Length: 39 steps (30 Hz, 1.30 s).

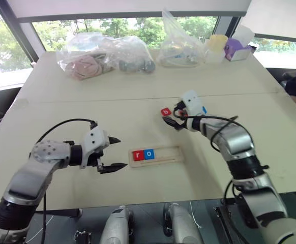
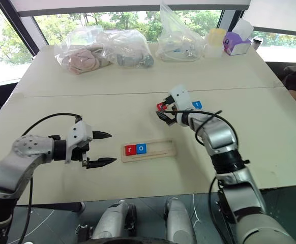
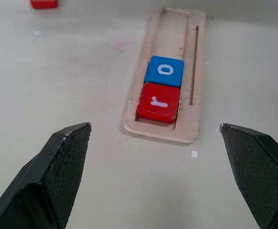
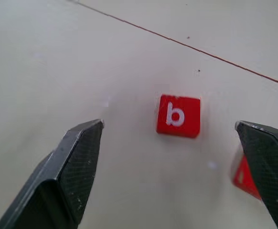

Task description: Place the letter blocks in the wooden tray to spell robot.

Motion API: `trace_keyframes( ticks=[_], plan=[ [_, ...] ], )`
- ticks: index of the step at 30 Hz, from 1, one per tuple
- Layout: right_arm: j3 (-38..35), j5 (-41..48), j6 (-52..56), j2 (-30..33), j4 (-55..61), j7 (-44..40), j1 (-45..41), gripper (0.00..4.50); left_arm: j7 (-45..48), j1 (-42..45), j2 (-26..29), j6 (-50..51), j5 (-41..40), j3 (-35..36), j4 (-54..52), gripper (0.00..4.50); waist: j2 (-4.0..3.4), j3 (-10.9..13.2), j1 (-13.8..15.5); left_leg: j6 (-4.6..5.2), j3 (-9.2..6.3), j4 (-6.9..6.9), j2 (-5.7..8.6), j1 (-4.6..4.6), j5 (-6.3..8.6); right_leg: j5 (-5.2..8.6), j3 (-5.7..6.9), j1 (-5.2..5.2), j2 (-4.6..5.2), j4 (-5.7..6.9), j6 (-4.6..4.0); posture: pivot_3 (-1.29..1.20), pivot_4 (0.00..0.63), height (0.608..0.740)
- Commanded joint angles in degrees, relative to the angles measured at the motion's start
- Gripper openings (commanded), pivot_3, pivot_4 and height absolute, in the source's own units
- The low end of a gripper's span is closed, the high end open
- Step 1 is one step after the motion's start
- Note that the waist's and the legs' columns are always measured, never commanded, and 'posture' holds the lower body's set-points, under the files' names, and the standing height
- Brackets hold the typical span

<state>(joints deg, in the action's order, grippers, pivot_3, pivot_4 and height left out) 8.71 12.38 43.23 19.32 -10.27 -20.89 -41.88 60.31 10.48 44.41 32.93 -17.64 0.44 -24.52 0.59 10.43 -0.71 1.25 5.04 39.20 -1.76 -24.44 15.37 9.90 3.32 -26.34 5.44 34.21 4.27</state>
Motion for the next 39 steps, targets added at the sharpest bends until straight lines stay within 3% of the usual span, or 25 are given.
trace_keyframes(
  ticks=[1, 17, 20, 24, 25, 29, 34, 39],
  plan=[
    [-1.4, -2.6, -3.1, -2.6, -6.1, 3.2, -3.6, 4.5, -1.7, -1.2, 0.9, 0.7, -1.5, 1.7, -3.2, 4.48, 0.0, 0.0, -0.1, 0.0, -0.01, 0.01, 0.0, 0.01, 0.0, 0.0, 0.0, 0.02, 0.0, 0.0, 0.0, 0.0, 0.15, 0.74],
    [-2.0, -7.9, -12.8, -11.4, -26.2, 5.5, -10.2, 4.5, -5.1, -2.5, 3.3, 3.3, -6.5, 4.5, -6.4, 4.48, -0.02, 0.0, -1.3, -0.18, -0.12, -0.03, -0.07, 0.1, -0.1, -0.07, -0.03, 0.02, -0.3, 0.11, -0.07, 0.0, 0.15, 0.74],
    [-2.2, -8.7, -12.8, -11.7, -27.5, 5.9, -10.6, 3.6, -5.5, -2.8, 3.3, 2.9, -6.5, 4.0, -6.4, 4.5, -0.02, 0.0, -1.6, -0.19, -0.16, -0.05, -0.08, 0.1, -0.11, -0.14, -0.03, 0.02, -0.32, 0.13, 0.05, 0.0, 0.15, 0.74],
    [-2.3, -9.3, -11.2, -11.0, -26.1, 6.2, -9.9, 1.45, -5.6, -2.8, 3.7, 2.3, -6.1, 3.3, -6.1, 4.5, -0.03, 0.0, -1.6, -0.22, -0.16, -0.05, -0.08, 0.1, -0.13, -0.13, -0.03, 0.03, -0.32, 0.12, 0.04, 0.0, 0.15, 0.74],
    [-2.4, -9.4, -10.4, -10.7, -25.0, 6.2, -9.4, 1.19, -5.6, -2.8, 3.7, 2.1, -6.0, 3.2, -5.9, 4.5, -0.03, 0.0, -1.6, -0.22, -0.16, -0.05, -0.08, 0.1, -0.13, -0.13, -0.03, 0.03, -0.31, 0.12, 0.03, 0.0, 0.15, 0.74],
    [-2.4, -9.4, -4.7, -8.1, -10.7, 5.1, -5.1, 1.2, -5.6, -2.6, 3.5, 2.0, -6.1, 2.7, -5.5, 4.5, -0.04, 0.0, -1.2, -0.23, -0.17, -0.05, -0.08, 0.08, -0.13, -0.09, -0.04, 0.03, -0.31, 0.1, -0.03, 0.0, 0.15, 0.74],
    [-5.7, -5.8, 12.6, -1.5, 24.5, 3.2, 6.9, 1.2, -4.8, -3.0, 3.2, 0.9, -6.6, 1.8, -5.2, 4.5, -0.06, 0.0, -0.3, -0.23, -0.13, -0.08, -0.08, -0.01, -0.13, -0.13, -0.05, -0.08, -0.28, 0.06, 0.05, 0.0, 0.15, 0.74],
    [-11.5, -4.9, 29.4, 2.1, 48.6, 5.4, 19.6, 1.2, -4.1, -1.9, 2.9, -0.8, -6.8, 1.4, -3.6, 4.5, -0.03, 0.0, 0.2, -0.25, -0.18, -0.1, -0.13, 0.04, -0.12, -0.02, -0.02, -0.04, -0.3, 0.04, -0.12, 0.0, 0.15, 0.74]
  ],
)
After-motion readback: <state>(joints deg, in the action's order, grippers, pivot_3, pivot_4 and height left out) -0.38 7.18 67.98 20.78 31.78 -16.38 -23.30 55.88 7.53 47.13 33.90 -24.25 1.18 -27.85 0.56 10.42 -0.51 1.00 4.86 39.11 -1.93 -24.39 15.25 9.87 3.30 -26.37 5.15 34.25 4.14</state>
